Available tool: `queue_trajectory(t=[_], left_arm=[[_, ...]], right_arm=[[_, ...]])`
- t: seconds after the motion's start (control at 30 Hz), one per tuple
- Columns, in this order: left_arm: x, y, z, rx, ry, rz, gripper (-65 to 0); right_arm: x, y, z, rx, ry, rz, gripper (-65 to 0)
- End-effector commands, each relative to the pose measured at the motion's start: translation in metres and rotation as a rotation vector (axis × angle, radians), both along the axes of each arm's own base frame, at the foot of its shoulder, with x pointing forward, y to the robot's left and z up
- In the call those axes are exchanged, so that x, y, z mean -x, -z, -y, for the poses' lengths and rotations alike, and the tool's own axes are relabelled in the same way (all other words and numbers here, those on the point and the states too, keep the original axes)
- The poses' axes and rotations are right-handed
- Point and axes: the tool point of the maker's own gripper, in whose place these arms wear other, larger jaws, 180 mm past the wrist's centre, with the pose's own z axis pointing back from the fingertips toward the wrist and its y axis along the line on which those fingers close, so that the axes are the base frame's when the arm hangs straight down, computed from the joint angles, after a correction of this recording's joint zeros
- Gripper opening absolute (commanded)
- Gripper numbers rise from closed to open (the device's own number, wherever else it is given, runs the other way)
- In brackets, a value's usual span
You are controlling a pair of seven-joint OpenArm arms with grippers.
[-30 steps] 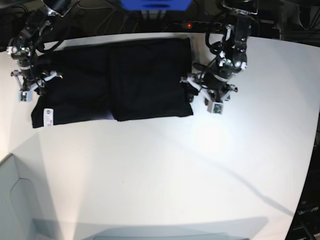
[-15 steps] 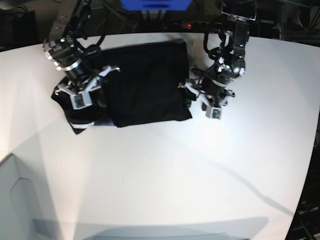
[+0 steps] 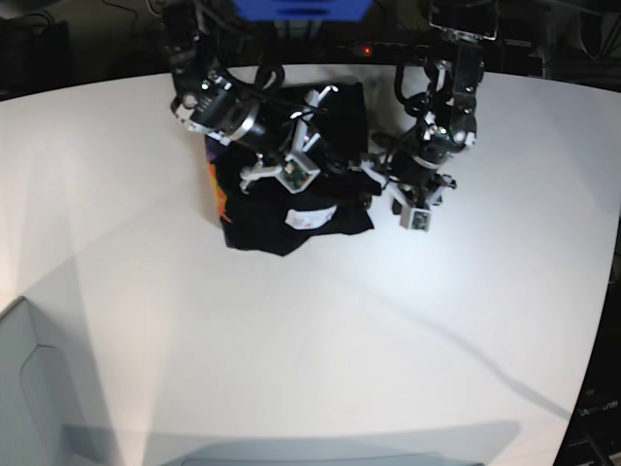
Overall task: Fold the T-shirt properly
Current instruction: 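Grasp the strip end with the right gripper and fold it over the stack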
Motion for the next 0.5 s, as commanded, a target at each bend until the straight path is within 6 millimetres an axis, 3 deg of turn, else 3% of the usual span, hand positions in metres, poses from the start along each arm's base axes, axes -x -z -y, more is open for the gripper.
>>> queue_trajectory(t=[0.0,0.23,0.37,0.47], left_arm=[[0.013,0.012,-0.005,-0.023,-0.002,-0.078,-27.2],[0.013,-0.004,-0.006,-0.028,0.006,-0.035,-27.2],[0.014,-0.034,-0.041,-0.067,-0.066,0.041,-27.1],[0.017,-0.055,-0.074,-0.106,-0.143,0.089,-27.1]], right_arm=[[-0.004,-0.008,-0.004,-0.044,-0.002,0.022,-65.0],[-0.001,0.004,-0.001,-0.016,-0.021,0.000,-65.0],[-0.002,0.004,-0.001,-0.010,-0.025,0.002,-65.0],[-0.001,0.004,-0.001,-0.010,-0.025,-0.001,-56.0]])
